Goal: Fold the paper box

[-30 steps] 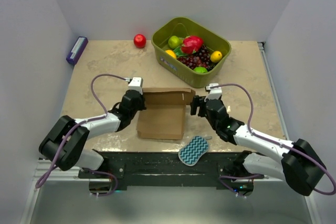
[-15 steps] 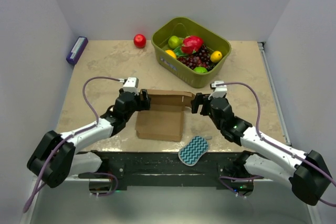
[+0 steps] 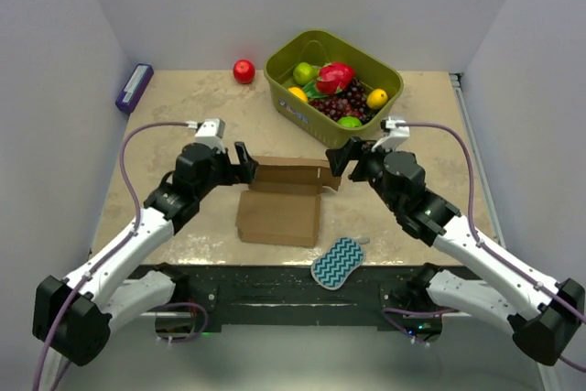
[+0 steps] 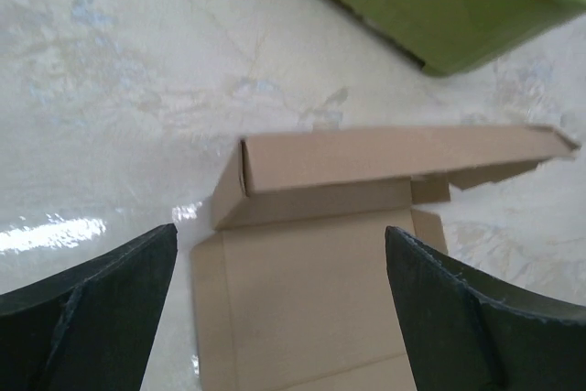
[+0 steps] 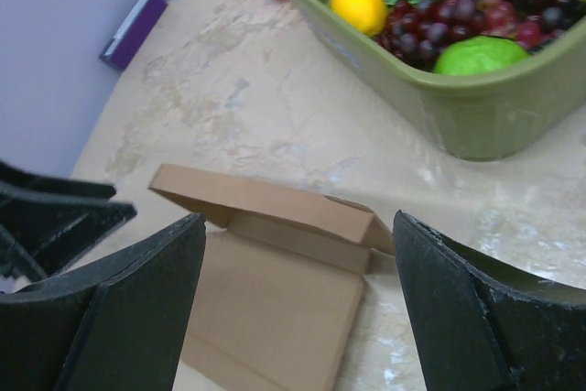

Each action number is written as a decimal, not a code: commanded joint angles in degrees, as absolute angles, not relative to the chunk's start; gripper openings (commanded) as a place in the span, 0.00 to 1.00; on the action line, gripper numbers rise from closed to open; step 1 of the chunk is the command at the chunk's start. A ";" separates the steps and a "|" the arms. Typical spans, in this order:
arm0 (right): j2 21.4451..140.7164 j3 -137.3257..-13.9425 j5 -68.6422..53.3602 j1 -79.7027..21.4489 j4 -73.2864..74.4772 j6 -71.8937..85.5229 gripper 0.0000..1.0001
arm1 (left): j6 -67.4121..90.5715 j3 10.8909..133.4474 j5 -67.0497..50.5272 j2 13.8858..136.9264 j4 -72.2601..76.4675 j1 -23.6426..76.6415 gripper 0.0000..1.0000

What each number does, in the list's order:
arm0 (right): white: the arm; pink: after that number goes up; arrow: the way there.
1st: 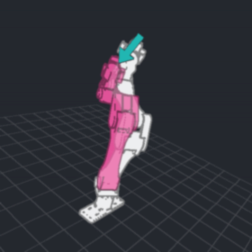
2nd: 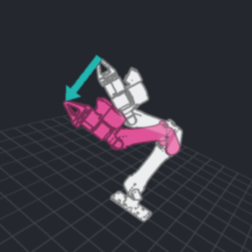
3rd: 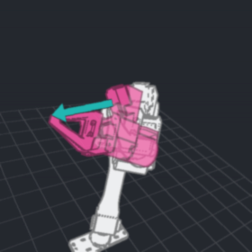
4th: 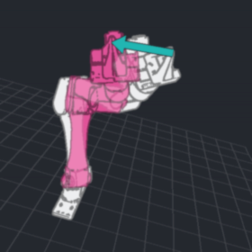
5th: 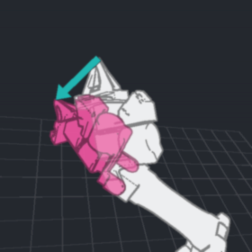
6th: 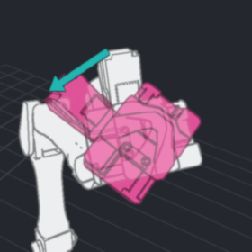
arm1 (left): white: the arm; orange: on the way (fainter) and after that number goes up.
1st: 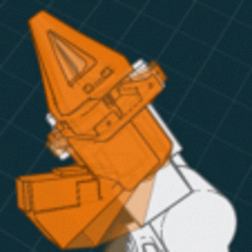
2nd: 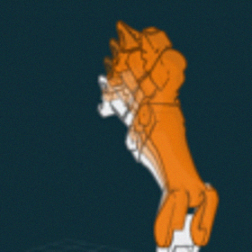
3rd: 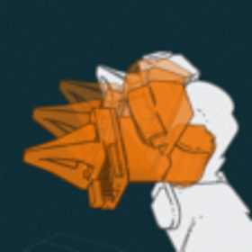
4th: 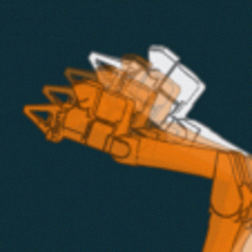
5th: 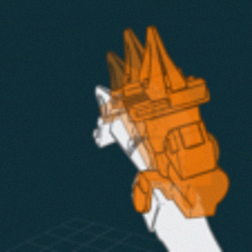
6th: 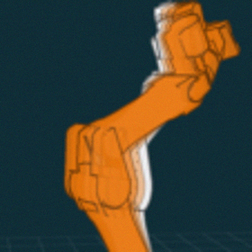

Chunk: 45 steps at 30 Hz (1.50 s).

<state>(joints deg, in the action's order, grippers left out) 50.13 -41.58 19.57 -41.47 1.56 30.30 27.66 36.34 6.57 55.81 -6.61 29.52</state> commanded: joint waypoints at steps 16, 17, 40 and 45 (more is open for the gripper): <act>74.00 -59.59 -6.85 -33.58 12.92 36.65 0.69 | 19.78 46.50 -22.94 70.75 -8.00 13.97 0.85; 74.61 -59.42 -7.03 -33.49 12.92 36.82 0.68 | 19.69 46.41 -22.94 70.84 -7.82 13.97 0.84; 77.17 -56.78 -3.60 -32.96 12.92 38.23 0.60 | 18.98 45.53 -22.58 72.24 -7.74 13.97 0.64; 76.91 -55.64 -3.08 -32.87 11.69 39.02 0.60 | 19.07 46.05 -23.55 74.00 -7.38 13.97 0.58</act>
